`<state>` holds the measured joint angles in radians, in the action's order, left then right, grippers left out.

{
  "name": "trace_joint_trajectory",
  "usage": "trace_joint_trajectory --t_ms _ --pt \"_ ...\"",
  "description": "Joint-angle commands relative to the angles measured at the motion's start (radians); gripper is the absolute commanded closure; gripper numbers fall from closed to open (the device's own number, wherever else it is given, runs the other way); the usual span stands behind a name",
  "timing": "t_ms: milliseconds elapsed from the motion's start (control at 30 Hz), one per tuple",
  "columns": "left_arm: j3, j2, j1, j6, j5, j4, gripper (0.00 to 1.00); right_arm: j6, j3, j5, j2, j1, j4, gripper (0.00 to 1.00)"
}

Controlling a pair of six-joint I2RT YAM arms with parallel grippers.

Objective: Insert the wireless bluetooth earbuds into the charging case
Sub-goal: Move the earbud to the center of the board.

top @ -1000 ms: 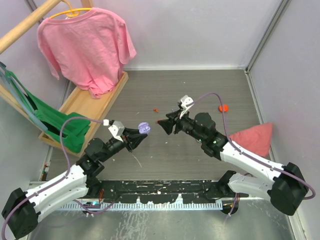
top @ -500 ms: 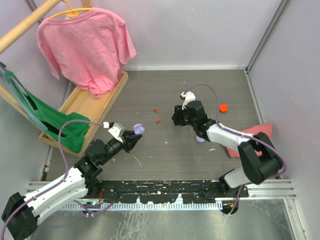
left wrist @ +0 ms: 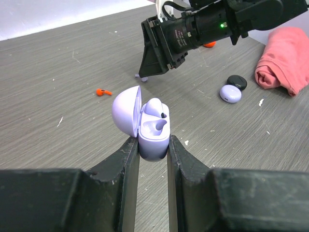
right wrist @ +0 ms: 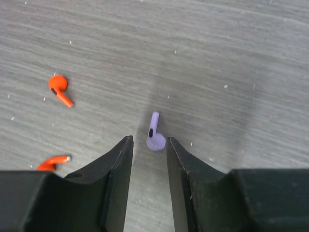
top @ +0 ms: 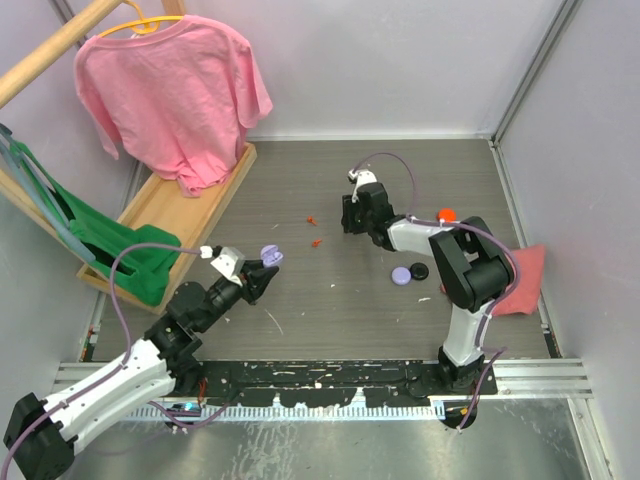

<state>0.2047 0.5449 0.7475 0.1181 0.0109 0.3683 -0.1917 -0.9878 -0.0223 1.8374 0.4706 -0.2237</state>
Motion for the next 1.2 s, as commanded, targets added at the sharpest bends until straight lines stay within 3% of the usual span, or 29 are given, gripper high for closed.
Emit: trace_joint_trajectory --t_ms 0,467,1167 --pt "0.003 0.016 -0.004 -0.017 0.015 0.033 1.00 0.032 -0.091 -0.029 0.046 -0.002 -0.034 0.61" --pt "0.004 0.018 -0.003 -0.015 -0.002 0.037 1.00 0.075 -0.143 0.014 0.103 0.005 0.103 0.80" --pt "-0.004 -0.043 -0.003 -0.007 -0.010 0.008 1.00 0.080 0.106 -0.002 -0.164 0.311 0.347 0.78"
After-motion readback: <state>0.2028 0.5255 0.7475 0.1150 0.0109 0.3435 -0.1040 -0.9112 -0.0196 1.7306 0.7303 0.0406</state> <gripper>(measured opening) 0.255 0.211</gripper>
